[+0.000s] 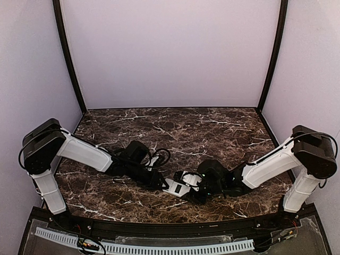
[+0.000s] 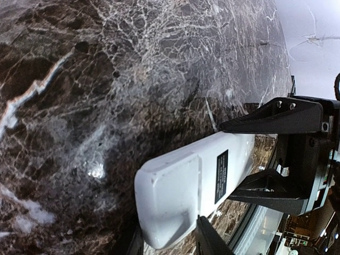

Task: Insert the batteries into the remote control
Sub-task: Load the battery cover onto the remote control without the battery cover.

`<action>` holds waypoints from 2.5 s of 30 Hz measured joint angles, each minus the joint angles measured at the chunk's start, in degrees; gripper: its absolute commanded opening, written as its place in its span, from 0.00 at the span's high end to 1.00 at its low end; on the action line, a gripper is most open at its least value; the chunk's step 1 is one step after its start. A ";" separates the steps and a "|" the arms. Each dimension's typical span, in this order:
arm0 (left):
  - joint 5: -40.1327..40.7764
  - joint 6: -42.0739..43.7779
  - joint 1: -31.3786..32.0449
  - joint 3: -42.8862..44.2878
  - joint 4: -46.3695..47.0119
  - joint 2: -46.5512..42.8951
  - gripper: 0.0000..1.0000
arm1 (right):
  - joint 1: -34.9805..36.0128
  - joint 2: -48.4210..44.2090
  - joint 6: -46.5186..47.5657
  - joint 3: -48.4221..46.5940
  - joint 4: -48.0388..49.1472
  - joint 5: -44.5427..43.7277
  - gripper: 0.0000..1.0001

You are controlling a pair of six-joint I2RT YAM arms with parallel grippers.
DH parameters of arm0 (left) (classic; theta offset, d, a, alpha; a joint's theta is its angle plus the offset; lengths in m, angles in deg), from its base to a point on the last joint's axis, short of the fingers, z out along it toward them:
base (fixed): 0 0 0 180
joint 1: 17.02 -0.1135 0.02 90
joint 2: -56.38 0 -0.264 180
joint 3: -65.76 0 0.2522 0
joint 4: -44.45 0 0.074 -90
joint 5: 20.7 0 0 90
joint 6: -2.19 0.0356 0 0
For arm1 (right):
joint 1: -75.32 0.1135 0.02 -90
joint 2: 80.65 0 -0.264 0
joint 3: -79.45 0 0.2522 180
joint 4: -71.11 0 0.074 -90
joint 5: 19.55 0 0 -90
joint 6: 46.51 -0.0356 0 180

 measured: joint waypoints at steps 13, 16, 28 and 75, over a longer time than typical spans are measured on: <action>-1.97 2.38 -0.90 0.87 -0.96 0.44 0.59 | 0.00 -0.09 0.24 0.26 0.33 0.66 1.00; -2.25 2.54 -1.29 0.90 -0.90 0.66 0.62 | 0.00 -0.48 0.66 0.70 0.39 1.44 1.00; -2.62 3.28 -1.84 2.73 -1.09 2.27 0.64 | -0.02 -0.83 1.20 1.25 0.52 3.87 1.00; -7.50 -2.08 -3.04 4.55 1.46 5.38 0.62 | 0.28 -0.83 2.56 1.25 0.46 3.17 1.00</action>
